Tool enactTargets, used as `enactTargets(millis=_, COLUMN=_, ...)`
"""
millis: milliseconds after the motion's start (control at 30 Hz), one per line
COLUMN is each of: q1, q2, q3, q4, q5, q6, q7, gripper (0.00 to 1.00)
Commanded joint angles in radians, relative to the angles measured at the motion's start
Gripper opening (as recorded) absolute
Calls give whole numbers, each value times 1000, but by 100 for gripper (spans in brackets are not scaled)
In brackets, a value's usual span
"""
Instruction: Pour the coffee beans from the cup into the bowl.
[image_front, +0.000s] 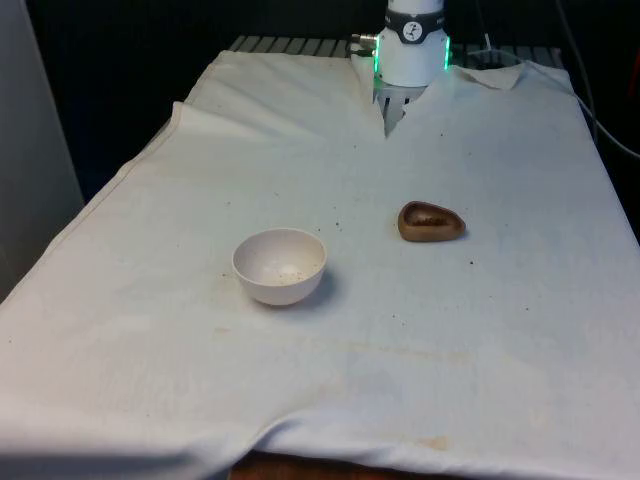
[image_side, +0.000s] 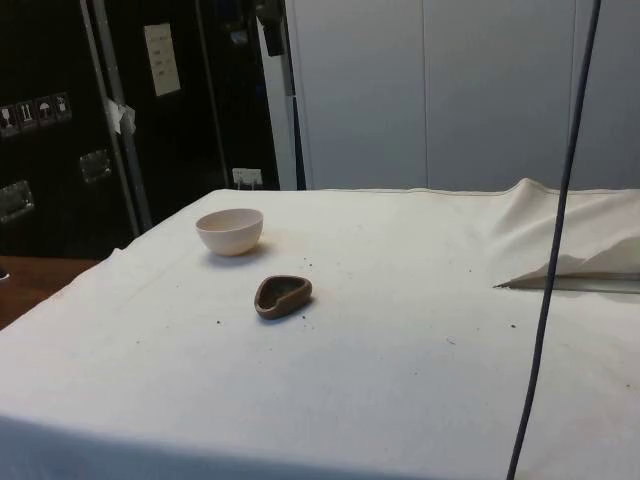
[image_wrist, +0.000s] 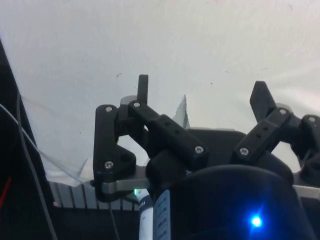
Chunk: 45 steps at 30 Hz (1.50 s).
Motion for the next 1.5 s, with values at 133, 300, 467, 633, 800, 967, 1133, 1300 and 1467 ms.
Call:
enactTargets(millis=133, q1=7, q2=-24, q3=12, q4=-47, q5=-18, q6=42, q7=28, gripper=100)
enactTargets(millis=300, q1=11, q2=-46, q3=31, q4=-108, q5=-31, q6=102, q7=55, gripper=100)
enactTargets(millis=467, q1=12, q2=-54, q3=43, q4=-138, q5=-35, q6=141, q7=74, gripper=100)
enactTargets(millis=633, q1=15, q2=-58, q3=54, q4=-169, q5=-37, q6=176, q7=92, gripper=100)
enactTargets(millis=800, q1=15, q2=-59, q3=68, q4=-228, q5=-34, q6=239, q7=113, gripper=100)
enactTargets(millis=967, q1=14, q2=-52, q3=69, q4=-270, q5=-34, q6=293, q7=117, gripper=100)
enactTargets(millis=1133, q1=12, q2=-34, q3=62, q4=-301, q5=-43, q6=358, q7=115, gripper=100)
enactTargets(millis=1300, q1=9, q2=-15, q3=59, q4=-316, q5=-48, q6=400, q7=113, gripper=100)
enactTargets(millis=1467, q1=10, q2=24, q3=56, q4=-327, q5=-47, q6=449, q7=113, gripper=100)
